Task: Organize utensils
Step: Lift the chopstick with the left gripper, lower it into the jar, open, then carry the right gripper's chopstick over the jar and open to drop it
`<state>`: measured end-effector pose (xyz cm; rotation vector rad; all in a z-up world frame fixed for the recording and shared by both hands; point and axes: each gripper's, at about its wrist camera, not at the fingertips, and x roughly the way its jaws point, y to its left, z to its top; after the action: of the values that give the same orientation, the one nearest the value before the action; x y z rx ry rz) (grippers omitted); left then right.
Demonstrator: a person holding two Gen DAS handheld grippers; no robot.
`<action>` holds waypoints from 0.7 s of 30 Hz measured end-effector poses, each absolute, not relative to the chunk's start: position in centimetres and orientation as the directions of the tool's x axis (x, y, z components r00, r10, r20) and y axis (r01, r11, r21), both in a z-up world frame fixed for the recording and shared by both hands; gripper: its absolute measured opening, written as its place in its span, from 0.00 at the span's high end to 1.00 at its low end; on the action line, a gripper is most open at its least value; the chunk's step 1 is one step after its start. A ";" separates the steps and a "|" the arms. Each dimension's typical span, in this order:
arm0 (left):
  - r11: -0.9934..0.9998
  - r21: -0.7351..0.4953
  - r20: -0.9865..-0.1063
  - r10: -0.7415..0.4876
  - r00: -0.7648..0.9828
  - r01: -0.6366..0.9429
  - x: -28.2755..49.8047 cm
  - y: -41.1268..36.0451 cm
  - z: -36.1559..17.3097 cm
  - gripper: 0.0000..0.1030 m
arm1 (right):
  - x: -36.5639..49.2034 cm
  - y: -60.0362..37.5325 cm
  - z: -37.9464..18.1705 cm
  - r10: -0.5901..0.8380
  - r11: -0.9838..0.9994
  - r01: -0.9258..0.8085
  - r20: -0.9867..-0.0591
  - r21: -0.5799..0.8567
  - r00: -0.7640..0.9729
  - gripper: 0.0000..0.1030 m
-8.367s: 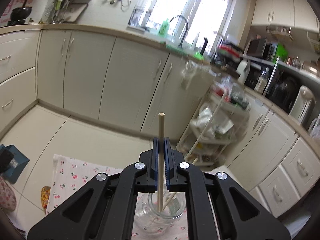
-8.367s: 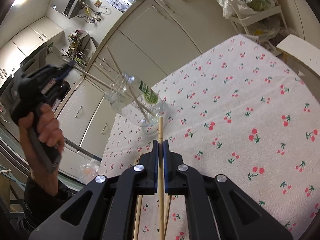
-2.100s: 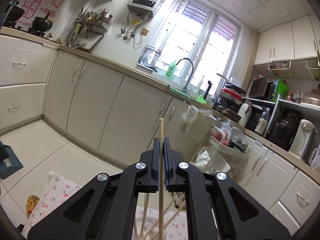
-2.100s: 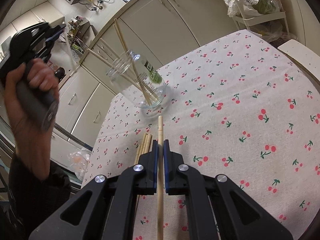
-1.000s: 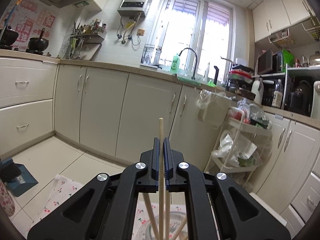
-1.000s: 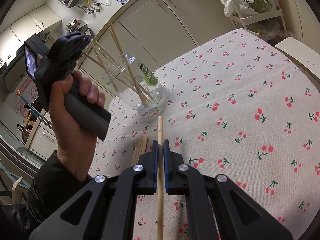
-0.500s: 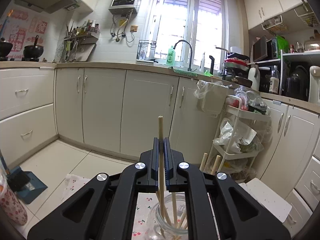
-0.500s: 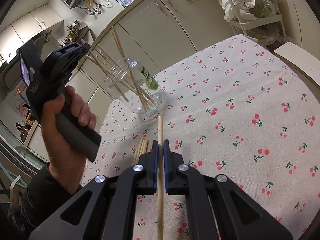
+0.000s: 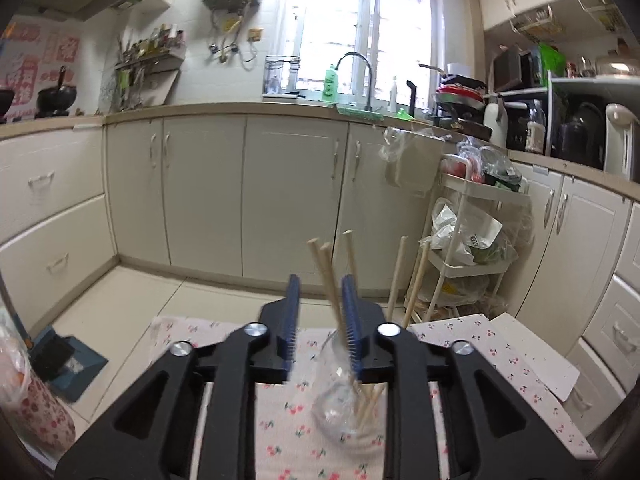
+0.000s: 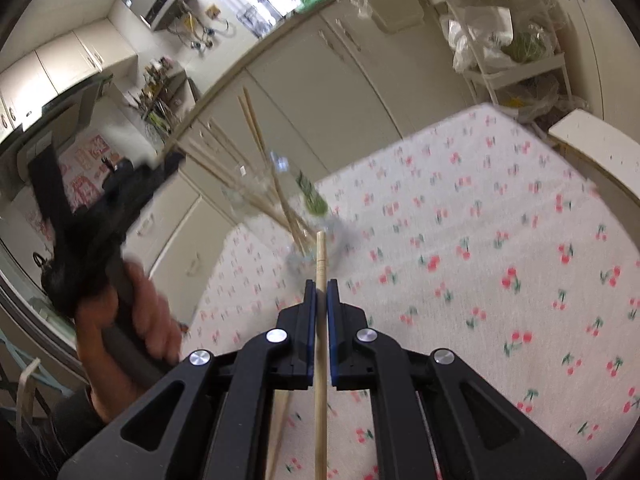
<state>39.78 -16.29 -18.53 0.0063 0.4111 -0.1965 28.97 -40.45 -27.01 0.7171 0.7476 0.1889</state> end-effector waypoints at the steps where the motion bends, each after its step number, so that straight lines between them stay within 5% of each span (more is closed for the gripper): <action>1: 0.983 -0.047 -0.400 -0.181 0.898 0.177 39.3 -15.5 -18.7 0.67 | 29.3 -40.6 -26.3 0.392 0.747 0.081 -0.536 0.659 0.747 0.94; 11: 0.988 -0.143 -0.508 -0.124 0.853 0.059 37.2 -10.1 -24.0 0.51 | 37.9 -40.6 -18.9 0.250 0.721 0.006 -0.268 0.693 0.931 0.94; 21: 0.971 -0.235 -0.509 -0.150 0.847 0.031 37.3 -8.1 -25.9 0.43 | 44.3 -40.4 -19.2 0.082 0.717 0.068 -0.181 0.694 0.980 0.94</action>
<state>37.26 -8.05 -25.85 -0.2230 0.5525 -0.0961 44.35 -40.35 -19.20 0.7730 0.2044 0.0074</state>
